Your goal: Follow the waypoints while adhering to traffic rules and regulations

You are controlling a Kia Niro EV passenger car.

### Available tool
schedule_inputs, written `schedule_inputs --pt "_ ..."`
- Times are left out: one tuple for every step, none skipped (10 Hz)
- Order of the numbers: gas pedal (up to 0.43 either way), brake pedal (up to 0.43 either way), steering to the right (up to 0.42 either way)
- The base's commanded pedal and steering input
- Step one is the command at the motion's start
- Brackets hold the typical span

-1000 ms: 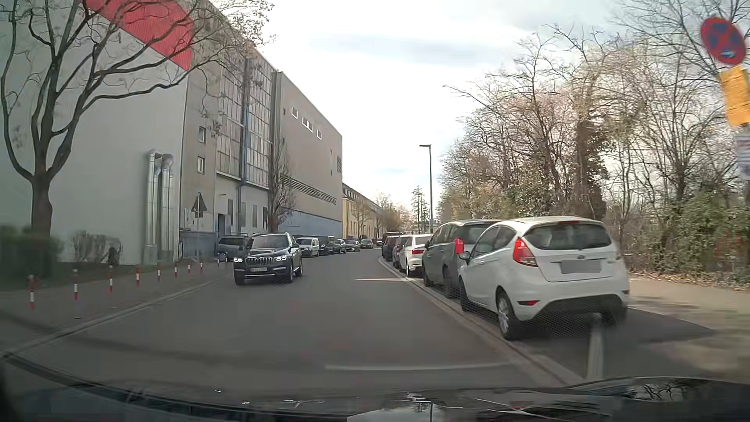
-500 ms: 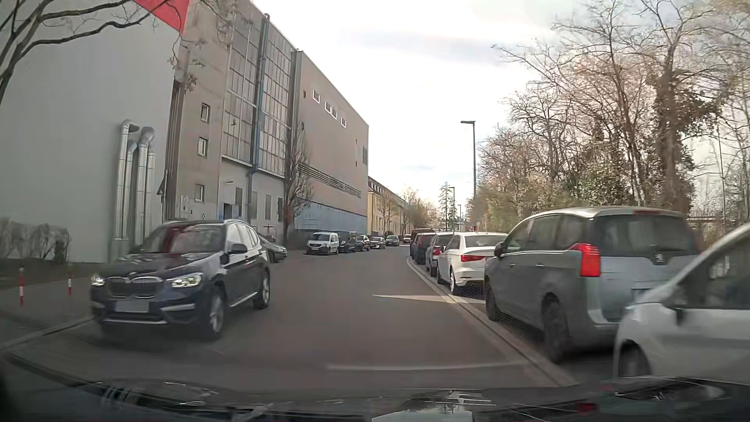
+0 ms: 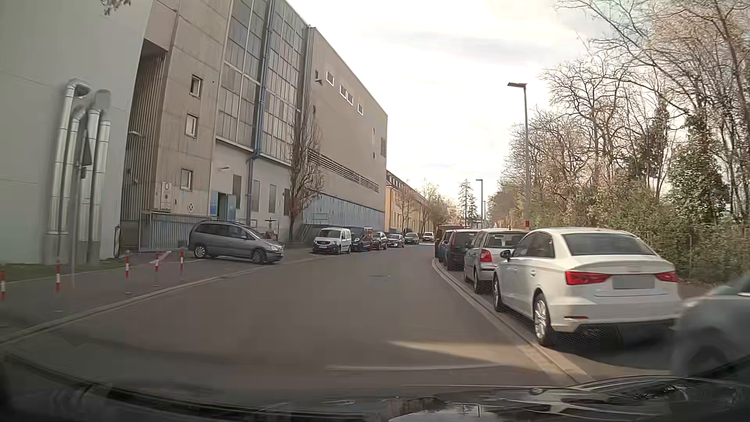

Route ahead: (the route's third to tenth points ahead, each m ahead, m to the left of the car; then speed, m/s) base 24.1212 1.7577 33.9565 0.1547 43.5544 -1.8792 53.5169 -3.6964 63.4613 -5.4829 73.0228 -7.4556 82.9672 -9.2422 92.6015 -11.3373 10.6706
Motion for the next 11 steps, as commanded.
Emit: schedule_inputs --pt "0.118 0.000 -0.009" --pt "0.118 0.000 -0.008" --pt "0.118 0.000 -0.006" --pt "0.118 0.000 -0.003" --pt "0.118 0.000 0.003" --pt "0.118 0.000 0.008" --pt "0.118 0.000 0.012" --pt "0.118 0.000 0.016" --pt "0.118 0.000 0.021" --pt "0.118 0.000 0.025" --pt "0.118 0.000 0.030"
